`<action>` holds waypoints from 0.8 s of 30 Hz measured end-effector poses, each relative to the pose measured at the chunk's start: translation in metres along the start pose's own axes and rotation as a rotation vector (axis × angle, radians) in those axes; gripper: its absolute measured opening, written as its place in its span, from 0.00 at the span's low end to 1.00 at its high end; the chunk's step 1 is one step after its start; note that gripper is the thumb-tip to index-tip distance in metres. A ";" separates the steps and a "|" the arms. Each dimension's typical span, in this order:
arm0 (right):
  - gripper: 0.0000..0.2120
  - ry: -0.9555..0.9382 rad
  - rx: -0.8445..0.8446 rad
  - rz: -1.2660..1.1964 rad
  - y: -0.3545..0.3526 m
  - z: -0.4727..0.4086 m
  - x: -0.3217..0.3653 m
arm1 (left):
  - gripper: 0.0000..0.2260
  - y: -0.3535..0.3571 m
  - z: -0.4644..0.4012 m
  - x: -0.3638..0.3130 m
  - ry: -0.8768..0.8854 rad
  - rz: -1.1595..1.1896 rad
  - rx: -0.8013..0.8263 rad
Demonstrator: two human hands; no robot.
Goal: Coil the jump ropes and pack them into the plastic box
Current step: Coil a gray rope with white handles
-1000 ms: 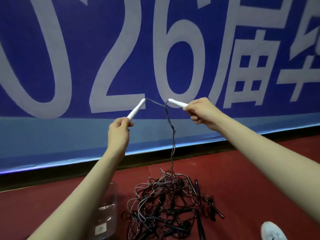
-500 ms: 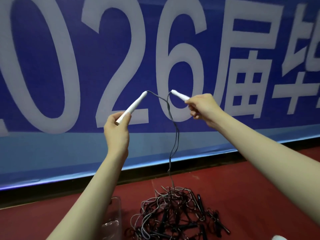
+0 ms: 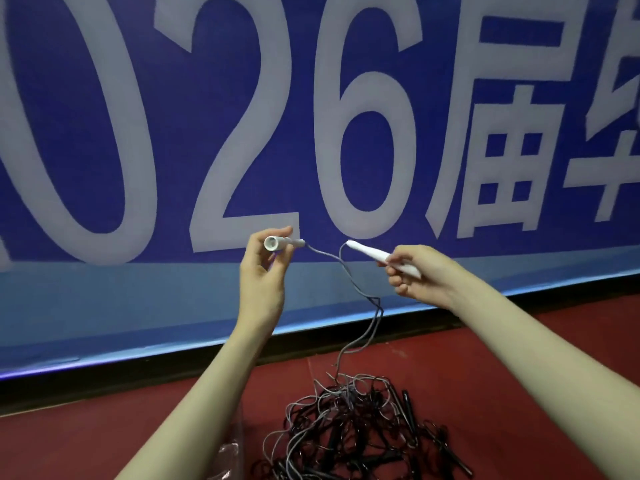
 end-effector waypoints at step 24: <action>0.09 -0.166 0.287 0.526 0.019 0.022 -0.051 | 0.14 0.037 0.040 0.025 0.102 -0.661 0.693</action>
Point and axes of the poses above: each hand's wrist, its own z-axis away from the middle knuckle, its own y-axis out of the palm, x = y × z, the point moved 6 cm from there along -z, towards the middle knuckle, and after that the axes turned 6 degrees about y, right-handed, at the moved point
